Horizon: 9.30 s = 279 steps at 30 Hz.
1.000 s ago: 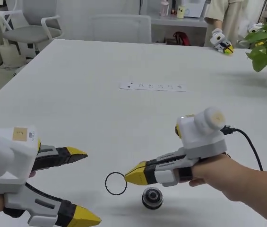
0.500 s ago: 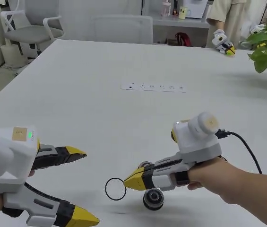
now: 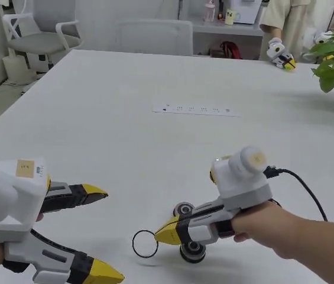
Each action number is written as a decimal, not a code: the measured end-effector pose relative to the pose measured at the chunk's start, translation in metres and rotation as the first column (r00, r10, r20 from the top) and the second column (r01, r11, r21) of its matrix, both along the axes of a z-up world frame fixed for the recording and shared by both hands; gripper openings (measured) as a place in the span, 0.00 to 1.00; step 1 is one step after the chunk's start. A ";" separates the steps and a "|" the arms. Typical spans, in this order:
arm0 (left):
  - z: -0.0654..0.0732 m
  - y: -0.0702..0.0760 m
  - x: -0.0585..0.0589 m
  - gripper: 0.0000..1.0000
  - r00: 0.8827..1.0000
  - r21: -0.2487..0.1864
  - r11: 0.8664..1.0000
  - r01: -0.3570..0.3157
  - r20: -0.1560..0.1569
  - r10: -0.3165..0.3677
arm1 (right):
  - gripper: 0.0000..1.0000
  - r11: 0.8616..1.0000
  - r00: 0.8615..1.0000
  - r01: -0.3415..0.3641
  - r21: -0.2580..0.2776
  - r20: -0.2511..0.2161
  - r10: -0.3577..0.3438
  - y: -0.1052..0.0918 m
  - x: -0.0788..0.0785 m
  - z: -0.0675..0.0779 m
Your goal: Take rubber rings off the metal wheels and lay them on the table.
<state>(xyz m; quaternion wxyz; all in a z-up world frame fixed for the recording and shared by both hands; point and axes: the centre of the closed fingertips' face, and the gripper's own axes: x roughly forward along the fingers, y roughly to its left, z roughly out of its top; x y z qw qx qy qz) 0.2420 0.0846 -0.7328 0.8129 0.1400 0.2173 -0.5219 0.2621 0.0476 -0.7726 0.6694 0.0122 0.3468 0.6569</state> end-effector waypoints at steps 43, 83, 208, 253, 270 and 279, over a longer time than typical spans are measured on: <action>-0.001 0.000 0.001 0.87 1.000 0.014 1.000 0.003 -0.008 -0.003 | 0.05 0.998 0.998 0.028 -0.047 0.061 -0.025 -0.006 0.011 -0.015; 0.003 -0.008 0.010 0.86 1.000 0.003 1.000 0.013 0.002 -0.013 | 0.19 0.986 0.990 0.101 0.130 0.083 -0.113 -0.021 0.028 0.048; -0.030 -0.092 0.023 0.62 0.979 0.013 0.981 0.193 -0.072 -0.192 | 0.28 0.996 0.965 0.029 -0.089 0.261 -0.005 -0.086 0.003 -0.029; -0.050 -0.115 0.021 0.36 0.965 0.040 0.971 0.238 -0.124 -0.231 | 0.28 0.997 0.968 0.040 -0.073 0.249 -0.020 -0.085 0.001 -0.028; -0.057 -0.120 0.023 0.26 0.969 0.058 0.972 0.226 -0.119 -0.218 | 0.28 0.996 0.969 0.044 -0.072 0.245 -0.025 -0.086 0.001 -0.029; -0.058 -0.122 0.027 0.17 0.972 0.062 0.972 0.229 -0.077 -0.224 | 0.28 0.996 0.969 0.045 -0.072 0.244 -0.027 -0.086 0.002 -0.030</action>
